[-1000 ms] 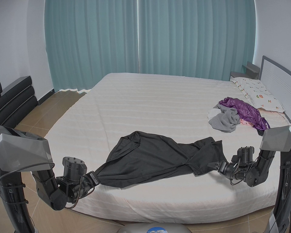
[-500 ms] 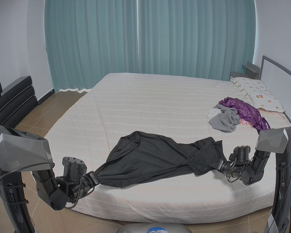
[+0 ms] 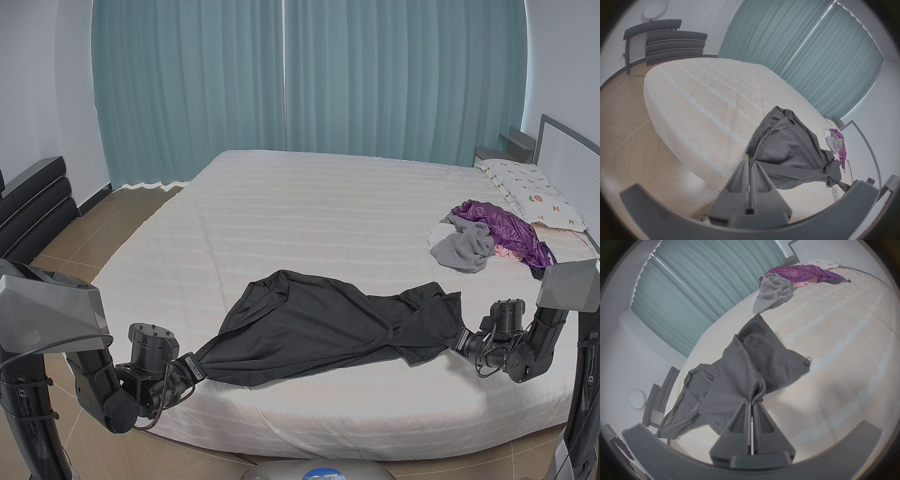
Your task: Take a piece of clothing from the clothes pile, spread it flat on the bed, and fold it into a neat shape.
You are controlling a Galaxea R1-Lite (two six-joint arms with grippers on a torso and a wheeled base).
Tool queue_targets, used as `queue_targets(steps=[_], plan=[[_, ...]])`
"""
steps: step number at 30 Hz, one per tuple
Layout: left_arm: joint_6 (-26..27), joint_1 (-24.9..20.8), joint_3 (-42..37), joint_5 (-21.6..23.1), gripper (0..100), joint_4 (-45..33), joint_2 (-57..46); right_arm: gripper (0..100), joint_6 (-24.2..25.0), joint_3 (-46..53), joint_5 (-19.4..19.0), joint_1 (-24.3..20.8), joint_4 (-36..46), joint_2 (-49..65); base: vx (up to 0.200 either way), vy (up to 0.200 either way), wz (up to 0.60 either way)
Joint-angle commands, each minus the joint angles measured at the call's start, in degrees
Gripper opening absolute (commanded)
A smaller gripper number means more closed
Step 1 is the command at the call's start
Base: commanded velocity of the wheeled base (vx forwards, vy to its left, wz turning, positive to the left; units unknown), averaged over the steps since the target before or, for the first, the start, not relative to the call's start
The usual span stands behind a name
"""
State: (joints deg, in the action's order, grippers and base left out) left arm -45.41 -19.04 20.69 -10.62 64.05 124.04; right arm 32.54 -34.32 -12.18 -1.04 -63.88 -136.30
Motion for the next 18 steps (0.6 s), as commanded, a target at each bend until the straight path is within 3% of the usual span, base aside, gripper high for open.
queue_targets(steps=[1, 7, 11, 18], plan=[[-0.03, -0.21, -0.21, -0.02, 0, 0.02, -0.29, 0, 0.07, 3.73, -0.48, 0.25, -0.02, 5.08, 0.000, 0.000, 0.00], [-0.03, -0.38, -0.56, -0.02, 0, -0.06, -0.55, 0, 0.95, 5.40, -1.88, 1.39, 0.07, 9.56, 0.000, 0.000, 0.00], [0.06, -0.38, -0.65, -0.02, 0, -0.06, -0.73, 0, 2.53, 8.21, -5.05, 1.56, 0.77, 13.87, 0.000, 0.000, 0.00], [0.23, -0.38, -0.82, -0.02, 0, -0.15, -1.52, 0, 2.18, 13.49, -5.31, 1.74, 0.95, 16.68, 0.000, 0.000, 0.00]])
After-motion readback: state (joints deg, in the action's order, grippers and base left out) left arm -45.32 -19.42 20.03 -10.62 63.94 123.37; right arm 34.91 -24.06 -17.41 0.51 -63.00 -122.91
